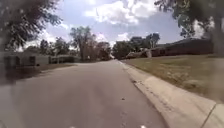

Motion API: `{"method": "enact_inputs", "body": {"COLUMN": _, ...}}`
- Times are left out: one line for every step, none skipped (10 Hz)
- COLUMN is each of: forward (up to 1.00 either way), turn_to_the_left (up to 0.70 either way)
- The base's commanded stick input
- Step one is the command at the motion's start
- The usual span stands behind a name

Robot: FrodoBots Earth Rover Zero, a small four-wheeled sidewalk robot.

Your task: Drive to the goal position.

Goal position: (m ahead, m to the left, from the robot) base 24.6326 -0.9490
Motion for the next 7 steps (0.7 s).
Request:
{"method": "enact_inputs", "body": {"forward": 0.70, "turn_to_the_left": 0.00}}
{"method": "enact_inputs", "body": {"forward": 0.70, "turn_to_the_left": 0.00}}
{"method": "enact_inputs", "body": {"forward": 0.70, "turn_to_the_left": 0.00}}
{"method": "enact_inputs", "body": {"forward": 0.70, "turn_to_the_left": 0.00}}
{"method": "enact_inputs", "body": {"forward": 0.70, "turn_to_the_left": 0.00}}
{"method": "enact_inputs", "body": {"forward": 0.70, "turn_to_the_left": 0.00}}
{"method": "enact_inputs", "body": {"forward": 0.70, "turn_to_the_left": 0.00}}
